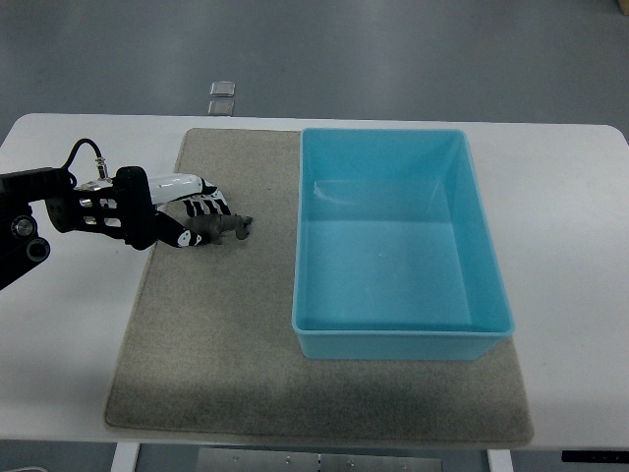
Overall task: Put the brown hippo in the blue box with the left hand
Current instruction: 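Close the left hand fingers around the brown hippo, then lift the hippo with the left hand and carry it toward the blue box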
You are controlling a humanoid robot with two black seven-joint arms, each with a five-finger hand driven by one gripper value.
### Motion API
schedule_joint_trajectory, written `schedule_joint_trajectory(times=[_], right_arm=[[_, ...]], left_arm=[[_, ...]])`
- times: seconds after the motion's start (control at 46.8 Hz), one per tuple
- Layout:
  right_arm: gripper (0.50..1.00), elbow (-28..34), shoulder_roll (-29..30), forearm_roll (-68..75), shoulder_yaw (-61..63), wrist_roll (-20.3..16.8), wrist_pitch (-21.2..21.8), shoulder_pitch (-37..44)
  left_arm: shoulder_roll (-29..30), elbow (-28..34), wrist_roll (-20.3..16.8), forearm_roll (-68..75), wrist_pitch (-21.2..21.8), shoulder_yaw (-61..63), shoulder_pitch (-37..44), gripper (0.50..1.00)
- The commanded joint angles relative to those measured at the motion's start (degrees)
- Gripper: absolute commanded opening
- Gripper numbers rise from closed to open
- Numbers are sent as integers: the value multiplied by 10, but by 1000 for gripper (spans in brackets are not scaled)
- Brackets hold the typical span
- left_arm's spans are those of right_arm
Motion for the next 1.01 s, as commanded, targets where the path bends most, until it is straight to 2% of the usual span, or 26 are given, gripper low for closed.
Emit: schedule_joint_trajectory(times=[0.0,0.449,0.749,0.984], right_arm=[[936,0,0,0,-1,0,0,1],[936,0,0,0,-1,1,0,0],[936,0,0,0,0,1,0,0],[936,0,0,0,0,1,0,1]], left_arm=[[-1,3,0,6,1,0,-3,510],[11,1,0,21,4,-10,-23,500],[56,-18,-1,15,-5,-9,-111,500],[49,-34,0,15,-47,-9,-190,500]])
